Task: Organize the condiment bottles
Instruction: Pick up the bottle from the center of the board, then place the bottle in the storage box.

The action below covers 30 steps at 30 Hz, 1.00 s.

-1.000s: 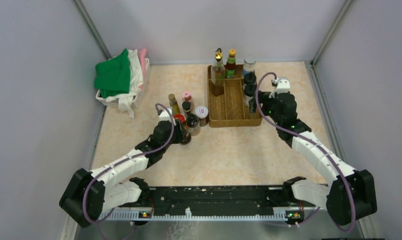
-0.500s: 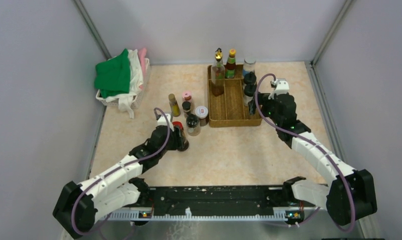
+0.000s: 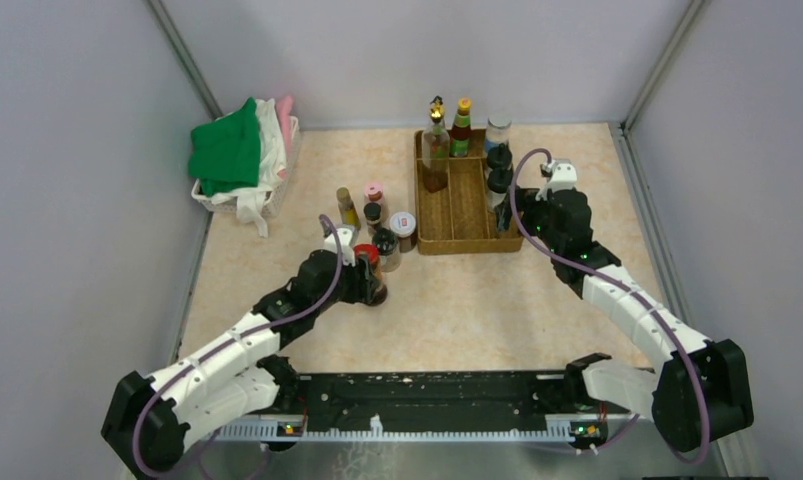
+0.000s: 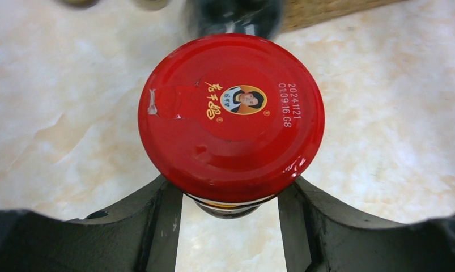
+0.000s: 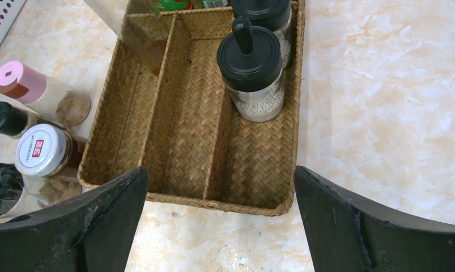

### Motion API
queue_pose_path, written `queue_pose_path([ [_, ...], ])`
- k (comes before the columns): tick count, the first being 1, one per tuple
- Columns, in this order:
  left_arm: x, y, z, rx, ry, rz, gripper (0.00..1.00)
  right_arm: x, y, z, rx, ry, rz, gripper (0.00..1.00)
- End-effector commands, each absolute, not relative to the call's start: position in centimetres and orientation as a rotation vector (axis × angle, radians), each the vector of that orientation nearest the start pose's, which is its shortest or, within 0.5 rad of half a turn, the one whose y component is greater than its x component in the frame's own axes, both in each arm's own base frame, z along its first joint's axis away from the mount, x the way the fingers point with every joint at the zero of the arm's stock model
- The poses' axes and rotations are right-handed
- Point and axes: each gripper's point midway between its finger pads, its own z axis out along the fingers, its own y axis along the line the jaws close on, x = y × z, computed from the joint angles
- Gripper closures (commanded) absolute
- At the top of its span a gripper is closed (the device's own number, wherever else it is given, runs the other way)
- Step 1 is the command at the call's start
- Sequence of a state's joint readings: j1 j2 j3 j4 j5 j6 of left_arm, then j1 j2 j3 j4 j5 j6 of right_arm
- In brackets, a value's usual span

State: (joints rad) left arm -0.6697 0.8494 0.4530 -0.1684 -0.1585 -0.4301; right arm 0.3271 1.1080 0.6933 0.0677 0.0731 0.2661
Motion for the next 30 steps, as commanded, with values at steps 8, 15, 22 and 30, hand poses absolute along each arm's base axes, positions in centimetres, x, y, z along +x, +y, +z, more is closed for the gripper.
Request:
queue_pose_path([
  [8,25.0,-31.0,24.2,0.576,1.781,-0.869,1.0,35.7,12.1,20.5,0.002,1.863,0.351,0.01],
  [15,29.7,-36.8,24.9,0.562,1.791,-0.754,1.0,35.9,11.0,21.9,0.043,1.864,0.288,0.01],
  [22,36.2,-40.7,24.7,0.496,1.735,-0.616,1.0,35.6,10.6,22.0,0.085,1.876,0.286,0.01],
  [30,44.0,-43.5,22.7,0.443,1.667,-0.504,1.0,35.1,10.8,20.8,0.085,1.918,0.301,0.01],
])
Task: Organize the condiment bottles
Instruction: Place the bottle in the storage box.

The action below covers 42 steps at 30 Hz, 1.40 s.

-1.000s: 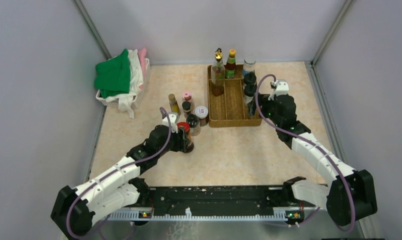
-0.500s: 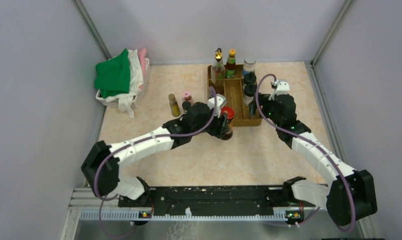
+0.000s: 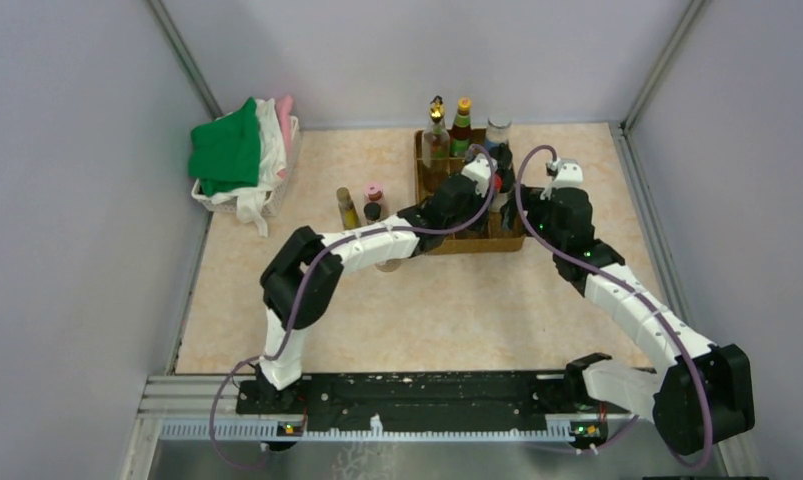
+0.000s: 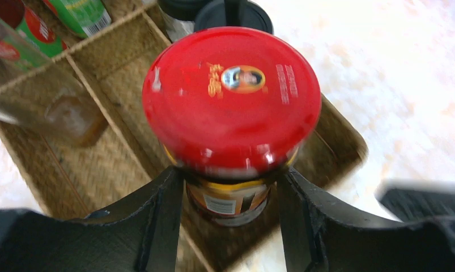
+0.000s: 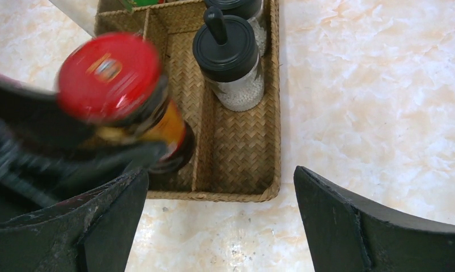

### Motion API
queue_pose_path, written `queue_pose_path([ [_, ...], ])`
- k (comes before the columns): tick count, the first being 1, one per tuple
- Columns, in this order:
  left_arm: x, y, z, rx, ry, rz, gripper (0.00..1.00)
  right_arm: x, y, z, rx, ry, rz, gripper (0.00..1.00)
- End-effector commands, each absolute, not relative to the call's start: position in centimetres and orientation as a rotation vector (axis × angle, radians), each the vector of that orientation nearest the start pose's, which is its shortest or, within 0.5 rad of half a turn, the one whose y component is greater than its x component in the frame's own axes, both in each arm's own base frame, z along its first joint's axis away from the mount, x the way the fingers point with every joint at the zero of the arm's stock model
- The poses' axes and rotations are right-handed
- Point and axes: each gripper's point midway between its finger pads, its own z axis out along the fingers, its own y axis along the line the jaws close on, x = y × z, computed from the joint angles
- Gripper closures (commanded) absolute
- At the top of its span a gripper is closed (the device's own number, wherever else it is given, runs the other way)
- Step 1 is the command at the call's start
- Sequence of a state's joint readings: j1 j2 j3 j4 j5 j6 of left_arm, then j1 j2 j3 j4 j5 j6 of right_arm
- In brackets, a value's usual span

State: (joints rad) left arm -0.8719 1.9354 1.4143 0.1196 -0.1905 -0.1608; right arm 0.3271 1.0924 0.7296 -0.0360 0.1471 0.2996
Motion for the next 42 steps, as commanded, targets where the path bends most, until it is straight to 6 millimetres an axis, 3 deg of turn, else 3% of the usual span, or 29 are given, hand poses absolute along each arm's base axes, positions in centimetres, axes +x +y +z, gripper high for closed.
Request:
queue_pose_path([
  [1,45.0,-43.6,22.6,0.436,1.662,-0.498,1.0,35.1,10.8,20.7,0.084,1.92,0.301,0.01],
  [4,47.2,-43.8,21.9,0.426,1.65,-0.483,1.0,35.0,10.6,20.5,0.074,1.926,0.292,0.01],
  [9,50.0,-42.3,20.0,0.372,1.653,-0.476,1.0,34.7,10.6,19.4,0.07,1.942,0.303,0.01],
  [12,50.8,-41.6,18.8,0.352,1.66,-0.481,1.0,34.6,10.8,18.5,0.069,1.958,0.31,0.01],
  [17,51.6,-40.9,18.5,0.329,1.618,-0.476,1.0,34.6,11.0,17.1,0.062,1.993,0.31,0.01],
  [23,52.9,-40.9,17.7,0.308,1.569,-0.5,1.0,35.0,11.3,17.3,0.062,1.974,0.331,0.01],
  [33,53.8,-42.0,16.0,0.32,1.457,-0.545,1.0,35.4,11.8,16.1,0.058,1.992,0.348,0.01],
  [42,52.2,-40.3,13.4,0.266,1.516,-0.56,1.0,35.3,11.9,15.2,0.059,2.001,0.35,0.01],
])
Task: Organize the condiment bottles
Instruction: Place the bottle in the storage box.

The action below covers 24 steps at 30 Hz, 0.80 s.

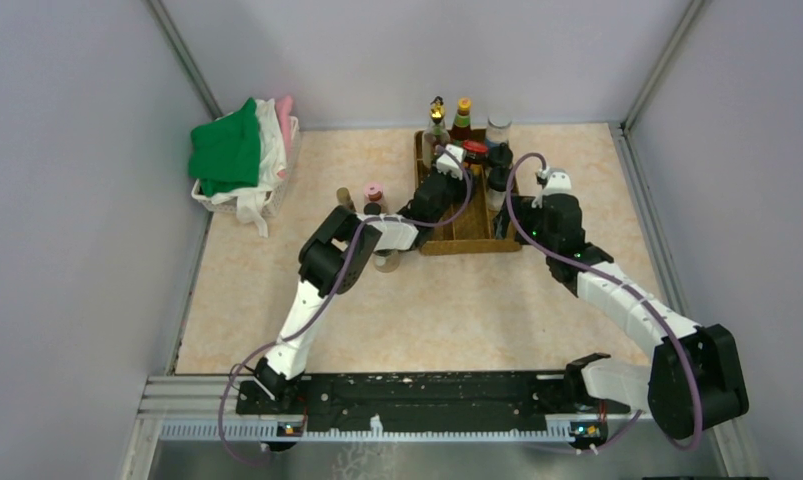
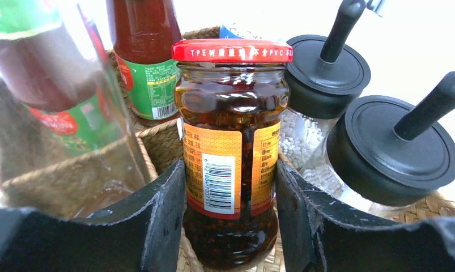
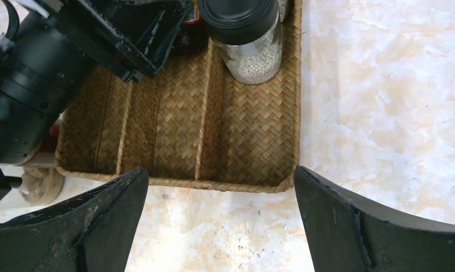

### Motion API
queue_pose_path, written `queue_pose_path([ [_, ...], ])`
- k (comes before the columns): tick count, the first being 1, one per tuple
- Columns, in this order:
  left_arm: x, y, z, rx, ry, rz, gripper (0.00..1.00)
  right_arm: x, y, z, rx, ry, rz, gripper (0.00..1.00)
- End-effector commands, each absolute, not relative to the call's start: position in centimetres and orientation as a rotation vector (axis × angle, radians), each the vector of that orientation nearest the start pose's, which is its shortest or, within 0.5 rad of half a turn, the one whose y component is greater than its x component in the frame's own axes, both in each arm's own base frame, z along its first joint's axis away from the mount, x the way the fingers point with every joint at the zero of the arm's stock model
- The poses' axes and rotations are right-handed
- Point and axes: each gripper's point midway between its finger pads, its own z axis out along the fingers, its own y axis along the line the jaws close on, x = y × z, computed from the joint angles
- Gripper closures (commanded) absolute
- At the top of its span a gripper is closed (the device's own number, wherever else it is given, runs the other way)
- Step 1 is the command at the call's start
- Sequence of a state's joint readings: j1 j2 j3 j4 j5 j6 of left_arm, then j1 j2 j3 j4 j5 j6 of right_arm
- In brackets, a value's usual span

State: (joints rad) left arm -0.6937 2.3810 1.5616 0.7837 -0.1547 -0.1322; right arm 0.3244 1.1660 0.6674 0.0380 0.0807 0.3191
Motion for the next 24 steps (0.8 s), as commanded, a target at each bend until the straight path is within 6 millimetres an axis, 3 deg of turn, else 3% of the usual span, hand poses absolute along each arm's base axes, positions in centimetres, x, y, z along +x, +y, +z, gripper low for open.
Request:
queue_pose_path([
  [1,51.8,-40.1,13.1,0.262,1.522,-0.562,1.0,35.3,11.9,15.2,0.058,2.002,0.35,0.01],
  [13,50.4,-40.8,10.8,0.268,1.569,-0.572,1.0,34.9,11.7,16.0,0.054,1.993,0.349,0.01],
  [24,49.4,-40.8,8.4,0.298,1.724,-0.553,1.0,34.8,11.9,15.9,0.058,1.988,0.368,0.01],
])
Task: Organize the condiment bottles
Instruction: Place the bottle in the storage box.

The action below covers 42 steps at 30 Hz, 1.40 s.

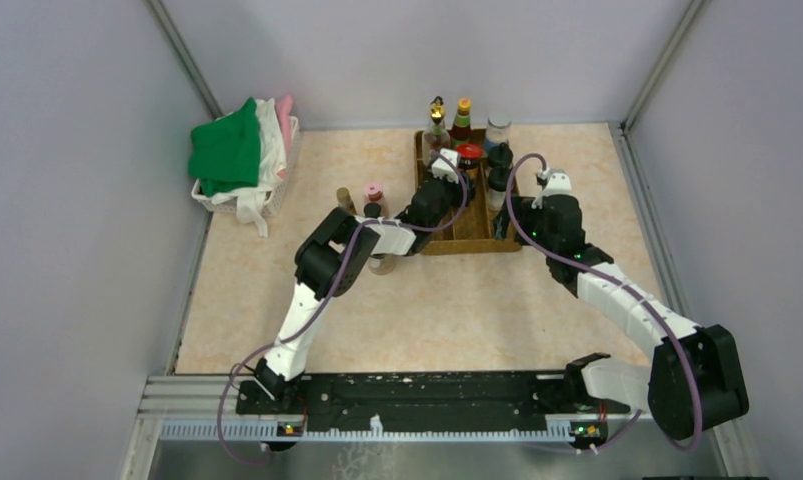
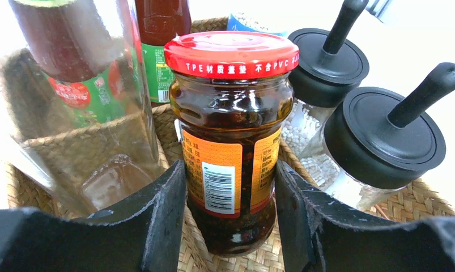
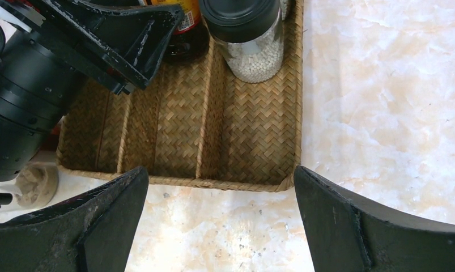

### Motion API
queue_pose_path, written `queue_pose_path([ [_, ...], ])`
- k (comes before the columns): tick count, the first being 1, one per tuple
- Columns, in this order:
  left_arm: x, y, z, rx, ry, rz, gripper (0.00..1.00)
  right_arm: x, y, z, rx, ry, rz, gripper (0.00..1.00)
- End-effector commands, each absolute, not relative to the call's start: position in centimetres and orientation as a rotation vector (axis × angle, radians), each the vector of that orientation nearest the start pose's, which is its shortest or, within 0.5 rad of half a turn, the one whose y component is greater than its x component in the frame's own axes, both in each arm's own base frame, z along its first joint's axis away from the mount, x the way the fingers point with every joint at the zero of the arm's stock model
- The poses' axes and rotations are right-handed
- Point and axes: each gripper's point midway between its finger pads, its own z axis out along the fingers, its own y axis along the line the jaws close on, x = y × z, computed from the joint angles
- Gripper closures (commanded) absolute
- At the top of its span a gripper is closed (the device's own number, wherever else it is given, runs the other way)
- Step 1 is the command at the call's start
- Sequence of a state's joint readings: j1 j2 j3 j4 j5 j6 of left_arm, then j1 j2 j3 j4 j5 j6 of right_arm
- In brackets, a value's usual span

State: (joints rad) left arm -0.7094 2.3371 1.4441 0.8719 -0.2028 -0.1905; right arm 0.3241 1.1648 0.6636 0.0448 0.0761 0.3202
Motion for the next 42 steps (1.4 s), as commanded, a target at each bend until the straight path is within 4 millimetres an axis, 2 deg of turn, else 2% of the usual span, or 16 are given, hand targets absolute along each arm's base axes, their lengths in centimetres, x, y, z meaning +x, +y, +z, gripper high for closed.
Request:
queue_pose_path([
  [1,49.1,-40.7,8.3,0.297,1.731,-0.555,1.0,34.7,11.9,15.8,0.06,1.989,0.372,0.01],
  [7,47.7,-40.0,7.8,0.305,1.756,-0.56,0.99,34.4,12.1,15.9,0.068,1.985,0.399,0.01],
  [11,47.2,-40.1,7.6,0.317,1.775,-0.566,0.92,34.1,12.2,16.0,0.068,1.983,0.408,0.01],
  [17,46.3,-40.5,7.7,0.344,1.792,-0.585,0.6,33.8,12.3,16.4,0.067,1.976,0.427,0.01],
  [19,46.1,-40.4,7.9,0.344,1.796,-0.583,0.44,33.7,12.4,16.5,0.067,1.976,0.431,0.01],
  [24,45.3,-39.9,9.2,0.35,1.791,-0.569,0.21,33.5,12.6,16.6,0.06,1.975,0.451,0.01],
  [26,45.0,-39.6,10.0,0.354,1.786,-0.555,0.18,33.4,12.7,16.7,0.058,1.974,0.459,0.01],
  [30,44.7,-38.9,12.0,0.345,1.781,-0.522,0.18,33.4,12.7,17.0,0.061,1.968,0.462,0.01],
  [32,44.6,-38.5,13.1,0.338,1.777,-0.508,0.21,33.3,12.7,17.1,0.06,1.966,0.463,0.01],
  [35,44.5,-37.8,14.4,0.333,1.789,-0.482,0.38,33.2,12.7,17.3,0.06,1.964,0.463,0.01],
  [37,44.3,-37.6,15.2,0.338,1.809,-0.468,0.64,33.2,12.7,17.4,0.06,1.962,0.465,0.01],
  [38,44.3,-37.5,15.4,0.339,1.821,-0.461,0.71,33.1,12.7,17.4,0.059,1.963,0.464,0.01],
  [40,44.2,-37.7,15.9,0.352,1.843,-0.466,0.77,33.1,12.6,17.5,0.062,1.96,0.466,0.01],
  [42,44.3,-38.3,15.9,0.379,1.863,-0.48,0.76,33.1,12.6,17.6,0.062,1.958,0.467,0.01],
])
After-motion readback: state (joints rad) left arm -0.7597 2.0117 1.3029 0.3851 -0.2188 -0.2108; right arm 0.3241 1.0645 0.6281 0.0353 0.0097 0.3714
